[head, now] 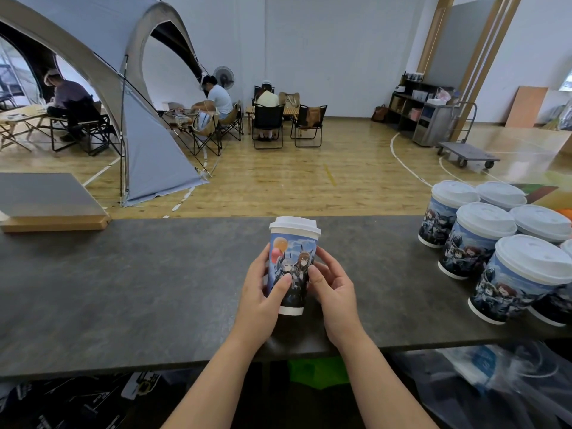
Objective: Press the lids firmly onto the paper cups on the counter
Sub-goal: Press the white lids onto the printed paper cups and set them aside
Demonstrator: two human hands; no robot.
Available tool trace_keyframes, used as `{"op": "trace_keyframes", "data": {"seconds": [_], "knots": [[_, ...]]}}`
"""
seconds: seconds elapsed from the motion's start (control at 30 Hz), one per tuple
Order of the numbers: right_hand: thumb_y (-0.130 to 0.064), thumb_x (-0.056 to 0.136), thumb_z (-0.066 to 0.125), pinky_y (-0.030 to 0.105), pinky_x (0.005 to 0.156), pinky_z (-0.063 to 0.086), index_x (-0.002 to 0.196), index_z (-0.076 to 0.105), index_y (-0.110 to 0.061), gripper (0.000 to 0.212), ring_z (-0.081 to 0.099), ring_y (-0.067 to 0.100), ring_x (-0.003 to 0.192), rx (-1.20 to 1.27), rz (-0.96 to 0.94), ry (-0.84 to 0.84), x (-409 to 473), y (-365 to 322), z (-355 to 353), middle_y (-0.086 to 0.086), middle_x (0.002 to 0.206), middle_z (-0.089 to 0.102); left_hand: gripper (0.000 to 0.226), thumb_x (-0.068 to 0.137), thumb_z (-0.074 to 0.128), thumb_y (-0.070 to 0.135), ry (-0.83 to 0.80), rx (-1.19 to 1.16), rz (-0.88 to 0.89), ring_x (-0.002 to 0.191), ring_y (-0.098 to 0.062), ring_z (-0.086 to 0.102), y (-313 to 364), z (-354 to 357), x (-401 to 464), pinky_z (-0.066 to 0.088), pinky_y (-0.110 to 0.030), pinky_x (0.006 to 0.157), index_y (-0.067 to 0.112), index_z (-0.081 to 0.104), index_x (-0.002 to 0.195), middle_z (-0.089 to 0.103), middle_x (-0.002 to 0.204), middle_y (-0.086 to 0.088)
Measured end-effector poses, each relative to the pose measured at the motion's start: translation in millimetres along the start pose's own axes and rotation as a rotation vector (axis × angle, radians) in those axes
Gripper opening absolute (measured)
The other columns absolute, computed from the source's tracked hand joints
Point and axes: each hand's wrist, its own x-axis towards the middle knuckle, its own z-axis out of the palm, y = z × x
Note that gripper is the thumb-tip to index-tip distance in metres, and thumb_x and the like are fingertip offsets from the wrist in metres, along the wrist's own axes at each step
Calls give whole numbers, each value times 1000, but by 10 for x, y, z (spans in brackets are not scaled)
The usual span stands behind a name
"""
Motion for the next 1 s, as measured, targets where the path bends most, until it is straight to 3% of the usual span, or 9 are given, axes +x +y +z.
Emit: {"op": "trace_keyframes", "data": {"seconds": [0.07, 0.2, 0.37, 0.5, 0.67, 0.73, 0.83, 1.0], "knots": [[-18, 85, 65, 43, 95, 56, 132, 58, -20, 48, 65, 30, 117, 35, 8, 2, 7, -4, -2, 11, 123, 70, 62, 85, 62, 38, 11, 35, 5, 125, -3, 54, -6, 7, 8, 52, -20, 91, 34, 41, 143, 50, 133, 21], [-18, 85, 66, 52, 100, 51, 133, 59, -19, 49, 65, 30, 118, 52, 13, 16, 7, 3, -9, 12, 123, 70, 75, 85, 62, 40, 18, 17, -44, 122, -3, 59, -12, 8, 25, 51, -26, 97, 34, 31, 152, 56, 133, 18], [-18, 82, 66, 61, 103, 46, 124, 65, -10, 43, 65, 36, 116, 79, 27, 73, 14, 7, -3, 16, 120, 71, 43, 103, 51, 15, 73, -60, -80, 110, 3, 65, 24, 29, 30, 53, -17, 84, 31, 42, 142, 69, 116, 20], [-18, 81, 67, 62, 103, 45, 122, 67, -10, 41, 65, 38, 116, 77, 32, 72, 19, 28, -12, 17, 119, 71, 42, 105, 46, 15, 73, -53, -90, 114, 3, 62, 33, 22, 24, 53, -22, 92, 27, 43, 144, 62, 128, 15], [-18, 81, 66, 61, 103, 46, 124, 66, -10, 43, 65, 36, 115, 70, 38, 54, 16, 15, -14, 16, 119, 71, 41, 105, 46, 15, 77, -54, -75, 116, 2, 61, 22, 22, 31, 51, -21, 95, 28, 44, 143, 62, 129, 14], [-18, 81, 66, 60, 103, 47, 124, 66, -10, 43, 66, 34, 116, 70, 40, 46, 10, 2, -19, 14, 119, 71, 40, 103, 49, 24, 84, -51, -70, 116, 2, 61, 18, 26, 28, 51, -21, 95, 30, 45, 142, 63, 128, 15], [-19, 81, 67, 56, 103, 48, 124, 65, -12, 43, 66, 31, 116, 71, 41, 31, 5, -14, -20, 13, 119, 72, 48, 92, 48, 38, 97, -47, -86, 119, -3, 61, 18, 31, 34, 50, -32, 102, 34, 47, 140, 65, 128, 14], [-5, 91, 64, 43, 96, 56, 125, 64, -14, 35, 69, 24, 111, 18, 32, 3, 18, -4, -13, 10, 115, 73, 51, 97, 39, 39, 136, -24, -90, 127, -15, 58, 13, 37, 45, 44, -49, 110, 22, 46, 145, 61, 137, 1]]}}
